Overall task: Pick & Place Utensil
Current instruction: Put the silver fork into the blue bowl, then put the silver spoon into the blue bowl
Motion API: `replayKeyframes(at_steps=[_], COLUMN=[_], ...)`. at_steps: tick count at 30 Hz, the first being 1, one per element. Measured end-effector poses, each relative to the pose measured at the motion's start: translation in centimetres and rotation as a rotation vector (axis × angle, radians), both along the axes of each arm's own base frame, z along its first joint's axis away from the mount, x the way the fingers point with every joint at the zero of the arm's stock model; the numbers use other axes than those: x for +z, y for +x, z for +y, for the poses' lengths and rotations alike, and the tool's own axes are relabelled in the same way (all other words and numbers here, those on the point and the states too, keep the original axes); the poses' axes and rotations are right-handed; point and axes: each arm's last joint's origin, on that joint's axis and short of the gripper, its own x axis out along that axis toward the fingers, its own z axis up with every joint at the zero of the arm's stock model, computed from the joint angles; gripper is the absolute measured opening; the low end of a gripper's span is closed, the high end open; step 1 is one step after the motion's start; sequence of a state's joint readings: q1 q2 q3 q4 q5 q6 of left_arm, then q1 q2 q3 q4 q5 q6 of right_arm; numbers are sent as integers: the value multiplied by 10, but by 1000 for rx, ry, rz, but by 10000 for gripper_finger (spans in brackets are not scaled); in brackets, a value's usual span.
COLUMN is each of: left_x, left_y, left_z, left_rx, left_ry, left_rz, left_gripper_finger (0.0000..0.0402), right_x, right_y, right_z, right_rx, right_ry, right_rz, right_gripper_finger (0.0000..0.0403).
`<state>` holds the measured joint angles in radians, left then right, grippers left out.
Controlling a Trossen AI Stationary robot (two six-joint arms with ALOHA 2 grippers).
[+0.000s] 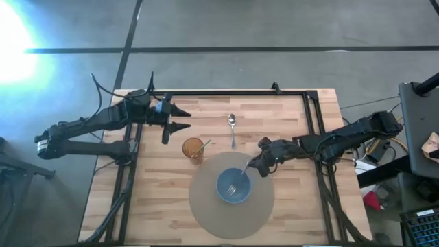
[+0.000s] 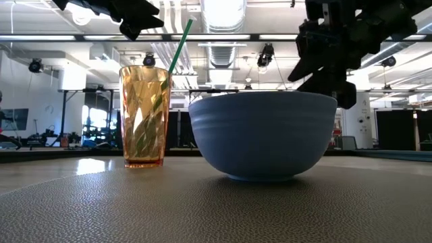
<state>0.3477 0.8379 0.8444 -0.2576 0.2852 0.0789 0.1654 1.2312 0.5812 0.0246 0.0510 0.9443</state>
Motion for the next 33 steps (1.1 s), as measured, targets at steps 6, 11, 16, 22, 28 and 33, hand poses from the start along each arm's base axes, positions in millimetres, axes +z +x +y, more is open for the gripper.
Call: replayKeyframes(at_steps=[6,11,16,22,28,33], left_x=[0,1,1,1,1,1], left_y=[0,0,0,0,0,0], left_z=[0,0,0,0,0,1], left_rx=[0,0,0,0,0,20], left_ry=[2,2,3,4,4,8], left_rz=[-5,-6,-10,-12,-11,-7], left_gripper_finger=[193,193,193,193,193,193], right_x=[8,9,10,19,50,83], right_y=[-7,-10,-11,-15,-18,-15], right_z=[-1,-3,-3,-5,-15,-27], right_rx=[-4,-23,-26,-34,-41,-9], right_ry=[-2,-19,-19,-7,-54,-215], right_rz=[-15,1,-2,-42,-170,-277], right_gripper_finger=[127,118,113,105,99,98])
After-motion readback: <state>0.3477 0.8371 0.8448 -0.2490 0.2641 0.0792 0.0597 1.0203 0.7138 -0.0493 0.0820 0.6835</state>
